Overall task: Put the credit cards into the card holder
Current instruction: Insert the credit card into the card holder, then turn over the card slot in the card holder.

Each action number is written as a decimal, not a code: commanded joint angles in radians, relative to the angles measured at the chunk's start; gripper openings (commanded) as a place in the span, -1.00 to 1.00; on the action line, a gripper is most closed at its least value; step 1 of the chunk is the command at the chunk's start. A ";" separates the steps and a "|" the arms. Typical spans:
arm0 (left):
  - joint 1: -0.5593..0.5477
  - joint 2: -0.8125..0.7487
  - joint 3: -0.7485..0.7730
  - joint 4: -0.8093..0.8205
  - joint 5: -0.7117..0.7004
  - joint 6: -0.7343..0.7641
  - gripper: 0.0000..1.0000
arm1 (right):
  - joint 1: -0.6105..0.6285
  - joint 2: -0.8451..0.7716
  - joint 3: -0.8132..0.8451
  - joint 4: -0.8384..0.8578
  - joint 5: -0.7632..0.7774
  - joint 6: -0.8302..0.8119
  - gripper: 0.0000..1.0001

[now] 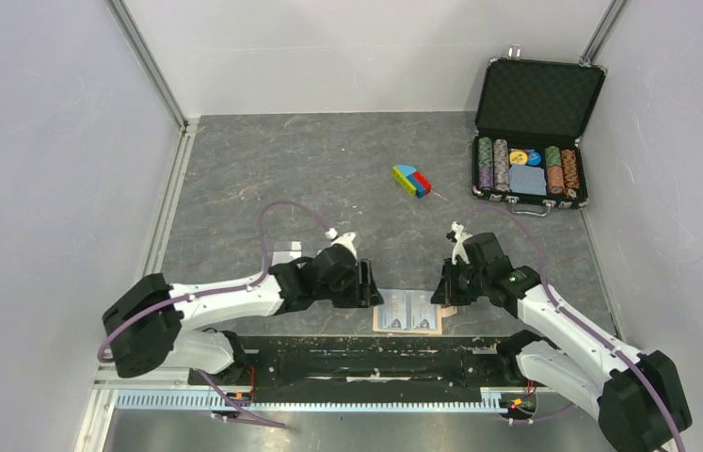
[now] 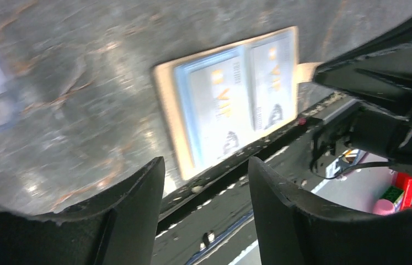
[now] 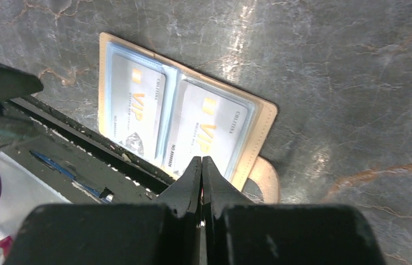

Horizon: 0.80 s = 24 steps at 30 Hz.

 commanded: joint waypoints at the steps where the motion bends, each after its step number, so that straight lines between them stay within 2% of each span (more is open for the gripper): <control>1: 0.071 -0.097 -0.137 0.141 0.126 -0.058 0.29 | 0.028 0.019 0.019 0.066 -0.037 0.030 -1.00; 3: 0.100 -0.106 -0.186 0.218 0.200 -0.068 0.28 | 0.054 0.041 0.022 0.093 -0.037 0.044 -1.00; 7: 0.117 -0.088 -0.189 0.234 0.238 -0.058 0.22 | 0.129 0.099 0.039 0.140 -0.017 0.077 -1.00; 14: 0.111 0.034 -0.122 0.294 0.308 -0.048 -0.05 | 0.210 0.196 0.052 0.204 0.013 0.107 -1.00; 24: 0.061 0.179 -0.051 0.274 0.227 -0.050 -0.20 | 0.229 0.218 0.010 0.258 0.011 0.127 -1.00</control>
